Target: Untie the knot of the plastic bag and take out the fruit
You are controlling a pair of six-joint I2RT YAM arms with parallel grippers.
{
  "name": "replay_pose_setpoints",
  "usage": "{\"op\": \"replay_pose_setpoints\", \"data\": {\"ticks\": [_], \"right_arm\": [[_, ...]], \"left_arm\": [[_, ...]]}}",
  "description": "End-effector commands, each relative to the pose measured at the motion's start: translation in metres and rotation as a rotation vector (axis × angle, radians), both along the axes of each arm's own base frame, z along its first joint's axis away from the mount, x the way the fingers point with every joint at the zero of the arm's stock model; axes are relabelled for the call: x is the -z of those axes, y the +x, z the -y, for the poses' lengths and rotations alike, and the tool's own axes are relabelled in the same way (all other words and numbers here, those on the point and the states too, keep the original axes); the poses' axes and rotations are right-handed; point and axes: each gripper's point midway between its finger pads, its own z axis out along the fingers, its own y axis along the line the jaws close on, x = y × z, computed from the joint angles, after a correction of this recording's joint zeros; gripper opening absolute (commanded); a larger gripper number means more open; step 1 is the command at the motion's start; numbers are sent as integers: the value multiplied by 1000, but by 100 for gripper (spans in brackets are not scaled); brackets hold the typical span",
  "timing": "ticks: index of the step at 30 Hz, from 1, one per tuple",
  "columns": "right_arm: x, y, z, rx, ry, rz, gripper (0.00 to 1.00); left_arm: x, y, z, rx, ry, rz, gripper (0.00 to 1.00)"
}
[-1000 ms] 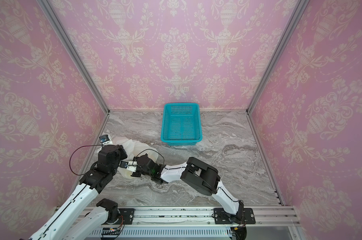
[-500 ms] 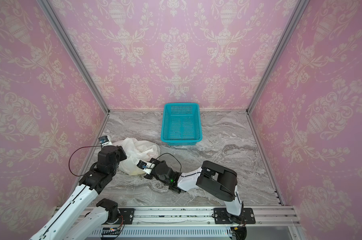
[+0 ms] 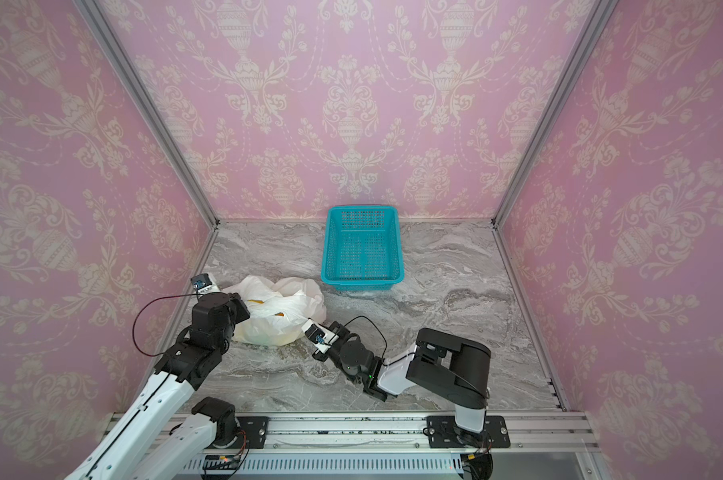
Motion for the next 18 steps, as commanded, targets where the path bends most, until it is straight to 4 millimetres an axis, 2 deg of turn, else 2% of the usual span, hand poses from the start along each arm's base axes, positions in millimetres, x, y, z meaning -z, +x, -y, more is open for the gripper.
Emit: {"op": "replay_pose_setpoints", "data": {"ticks": [1,5,6,9,10,11,15,18], "right_arm": [[-28,-4,11,13,92,23,0],[-33,-11,14,-21,85,9,0],[-36,-12,15,-32,93,5,3],[-41,-22,13,-91,81,-8,49],[-42,-24,8,-117,57,-21,60],[-41,-25,3,-134,26,-40,67],[-28,-18,-24,-153,-108,-132,83],[-17,-6,-41,-123,-177,-158,87]], "left_arm": [[10,-4,-7,-36,-9,-28,0],[12,0,-1,-5,-35,-30,0],[13,1,0,0,-38,-33,0],[13,4,6,34,-48,-30,0],[12,5,9,51,-56,-26,0],[11,6,12,64,-63,-21,0],[10,10,20,107,-82,-9,0],[9,10,22,121,-85,-3,0]]}}
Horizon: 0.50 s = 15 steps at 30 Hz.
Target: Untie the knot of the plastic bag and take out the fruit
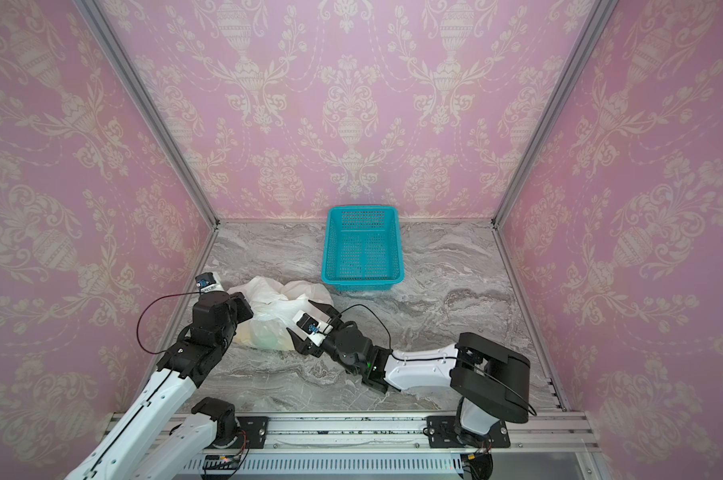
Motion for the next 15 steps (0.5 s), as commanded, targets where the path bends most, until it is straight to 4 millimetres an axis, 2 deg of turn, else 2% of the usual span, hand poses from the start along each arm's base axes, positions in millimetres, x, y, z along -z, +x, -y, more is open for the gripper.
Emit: {"op": "replay_pose_setpoints", "data": {"ticks": [1,3,6,8,9,11,12,15], "right_arm": [[37,7,-17,8,-167,-87,87],[41,16,-25,40,-206,-102,85],[49,24,-32,67,-252,-119,72],[52,29,-34,80,-260,-124,49],[51,31,-33,85,-256,-126,34],[47,31,-32,83,-239,-128,18],[43,30,-30,77,-223,-129,13],[34,25,-24,55,-170,-133,9]], "left_arm": [[3,2,6,37,-16,3,0],[2,2,6,39,-16,6,0],[2,1,5,36,-13,6,0],[-1,0,5,34,-13,13,0],[-1,0,4,30,-12,15,0],[-2,-3,0,14,-3,20,0],[-2,-4,-3,-1,1,20,0],[-1,-9,-14,-59,27,15,0]]}}
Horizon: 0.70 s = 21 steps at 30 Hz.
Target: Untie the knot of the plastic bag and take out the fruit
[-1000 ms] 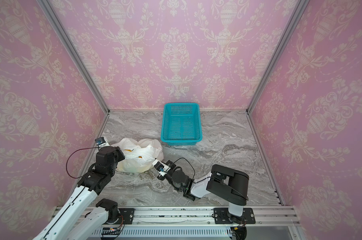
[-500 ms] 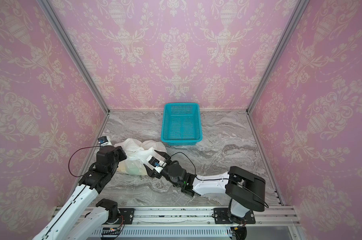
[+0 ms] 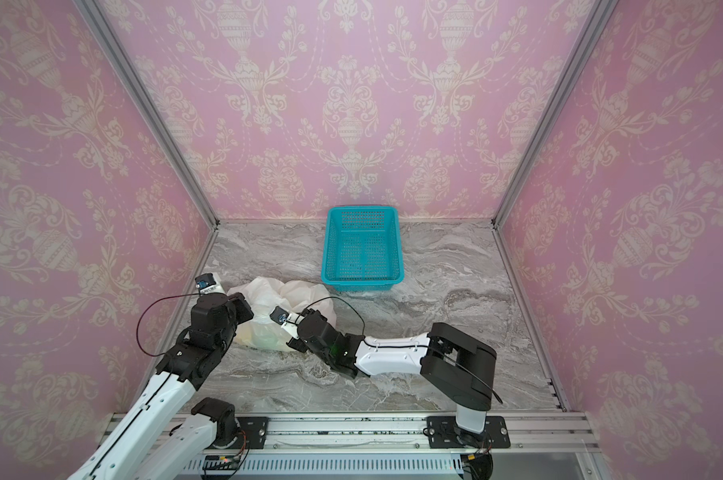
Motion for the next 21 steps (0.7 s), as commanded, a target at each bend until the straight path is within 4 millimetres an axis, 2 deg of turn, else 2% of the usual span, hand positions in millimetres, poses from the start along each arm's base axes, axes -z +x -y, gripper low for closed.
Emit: {"op": "replay_pose_setpoints", "data": {"ticks": [1,4,8,16,21], "right_arm": [[-19,-3,9,-3,83,-19,7],[-25,-4,16,-12,135,-49,1],[-29,7,32,18,209,-88,0],[-31,34,87,143,302,-95,0],[-29,40,95,157,331,-110,0]], "left_arm": [[2,-7,-16,-74,38,-7,0],[3,-9,-20,-94,42,-11,0],[4,-13,-28,-139,47,-15,0],[2,-28,-50,-236,30,1,0],[7,-29,-55,-253,8,-8,0]]}}
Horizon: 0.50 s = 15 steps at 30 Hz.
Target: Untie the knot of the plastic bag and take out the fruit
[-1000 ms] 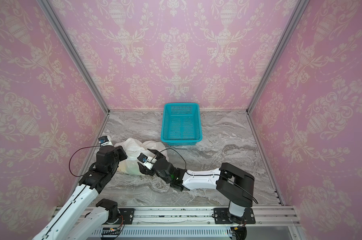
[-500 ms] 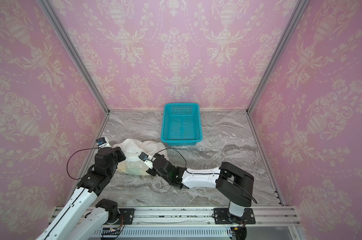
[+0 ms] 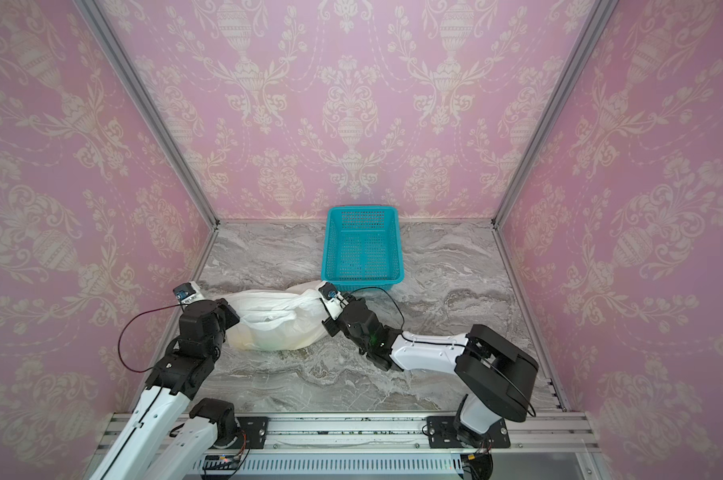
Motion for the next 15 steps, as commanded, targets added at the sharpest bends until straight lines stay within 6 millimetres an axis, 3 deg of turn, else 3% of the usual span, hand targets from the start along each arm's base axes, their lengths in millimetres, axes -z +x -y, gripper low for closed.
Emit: {"op": "replay_pose_setpoints", "data": {"ticks": [1,9,12,15], "right_arm": [[-13,2,7,27,67,4,0],[-19,6,20,97,86,8,0],[-23,9,23,124,98,7,7],[-33,-4,-7,-34,87,33,13]], "left_arm": [[10,-5,-10,-54,-3,-30,0],[7,-6,-9,-45,-14,-12,0],[4,-10,-12,-60,-16,3,0],[1,-11,-12,-54,-19,25,0]]}}
